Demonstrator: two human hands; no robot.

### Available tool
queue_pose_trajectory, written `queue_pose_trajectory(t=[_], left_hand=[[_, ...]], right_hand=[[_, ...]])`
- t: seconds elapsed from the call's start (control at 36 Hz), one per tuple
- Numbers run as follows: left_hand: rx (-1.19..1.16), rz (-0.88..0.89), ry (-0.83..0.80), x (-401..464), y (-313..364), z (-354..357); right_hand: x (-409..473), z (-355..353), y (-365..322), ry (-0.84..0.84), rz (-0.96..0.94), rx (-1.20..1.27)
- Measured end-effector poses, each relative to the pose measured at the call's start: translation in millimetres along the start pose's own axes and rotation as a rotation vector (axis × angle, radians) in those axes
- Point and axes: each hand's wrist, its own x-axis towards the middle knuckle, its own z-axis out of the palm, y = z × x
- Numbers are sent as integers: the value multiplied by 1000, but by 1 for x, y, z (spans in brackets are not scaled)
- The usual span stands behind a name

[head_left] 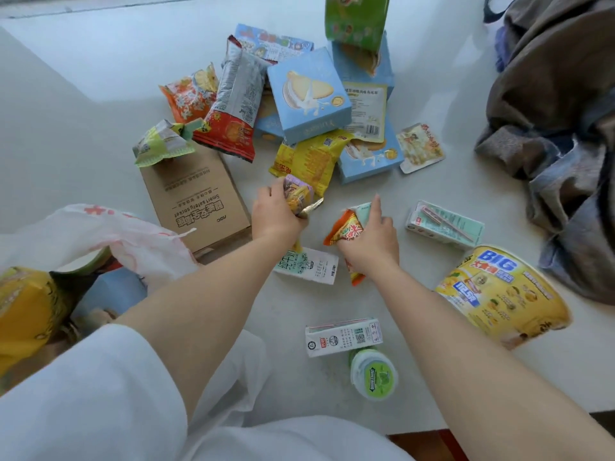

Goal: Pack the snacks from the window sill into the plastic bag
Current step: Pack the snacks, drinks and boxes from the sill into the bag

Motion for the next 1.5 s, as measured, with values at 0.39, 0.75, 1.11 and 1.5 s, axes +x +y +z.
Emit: queue_pose_trajectory(t=[0.39,0.75,1.11,1.5], left_hand=[[-353,138,320,-135,-40,-116],[-272,-96,515,-236,-203,-199],[247,97,143,-204,-307,-171],[409,218,42,-121,-326,-185]], right_hand=[[-141,-3,-73,-3,-407,468],[-238,99,-164,-243,-631,500],[-238,198,-181,81,-761,-543],[-194,217,-226,195,-715,-714]])
